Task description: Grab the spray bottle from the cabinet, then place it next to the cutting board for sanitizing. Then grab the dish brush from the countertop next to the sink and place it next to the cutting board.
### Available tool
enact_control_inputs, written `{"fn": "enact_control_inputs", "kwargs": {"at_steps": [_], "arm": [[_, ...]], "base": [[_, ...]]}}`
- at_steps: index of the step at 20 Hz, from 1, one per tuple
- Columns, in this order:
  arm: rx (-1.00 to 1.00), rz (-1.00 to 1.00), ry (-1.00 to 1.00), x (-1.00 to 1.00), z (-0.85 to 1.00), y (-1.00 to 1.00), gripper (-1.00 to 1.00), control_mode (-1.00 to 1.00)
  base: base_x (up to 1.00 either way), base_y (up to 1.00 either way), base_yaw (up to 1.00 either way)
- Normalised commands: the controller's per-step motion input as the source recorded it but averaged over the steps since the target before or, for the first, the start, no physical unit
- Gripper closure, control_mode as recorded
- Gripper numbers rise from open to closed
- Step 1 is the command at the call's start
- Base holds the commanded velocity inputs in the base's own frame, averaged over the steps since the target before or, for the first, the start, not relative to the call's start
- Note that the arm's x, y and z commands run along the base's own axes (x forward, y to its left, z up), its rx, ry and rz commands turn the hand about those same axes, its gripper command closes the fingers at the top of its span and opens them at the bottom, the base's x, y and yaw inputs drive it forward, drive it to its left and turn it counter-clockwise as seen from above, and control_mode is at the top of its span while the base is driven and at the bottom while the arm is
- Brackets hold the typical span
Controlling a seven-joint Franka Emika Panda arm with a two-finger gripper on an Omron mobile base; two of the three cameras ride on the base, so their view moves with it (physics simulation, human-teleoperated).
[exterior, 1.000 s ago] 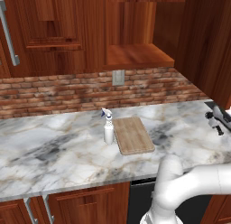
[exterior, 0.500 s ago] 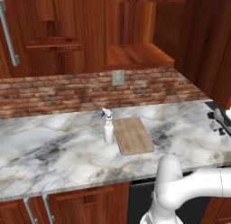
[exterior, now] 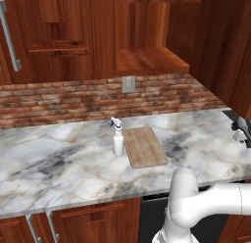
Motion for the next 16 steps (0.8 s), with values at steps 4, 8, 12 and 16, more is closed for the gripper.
{"fn": "enact_control_inputs", "kwargs": {"at_steps": [4, 8, 12, 16], "arm": [[0.04, -0.02, 0.0, -0.91, 0.16, -0.17, 1.0, -1.0], [0.09, -0.01, -0.06, -1.0, 0.69, -0.09, 1.0, -1.0], [0.13, 0.0, -0.21, -0.98, 1.0, -0.01, 1.0, -1.0], [0.14, 0.0, -0.2, -0.93, 1.0, 0.09, 1.0, -1.0]], "base": [[0.0, 0.0, 0.0], [0.0, 0.0, 0.0], [0.0, 0.0, 0.0], [0.0, 0.0, 0.0]]}}
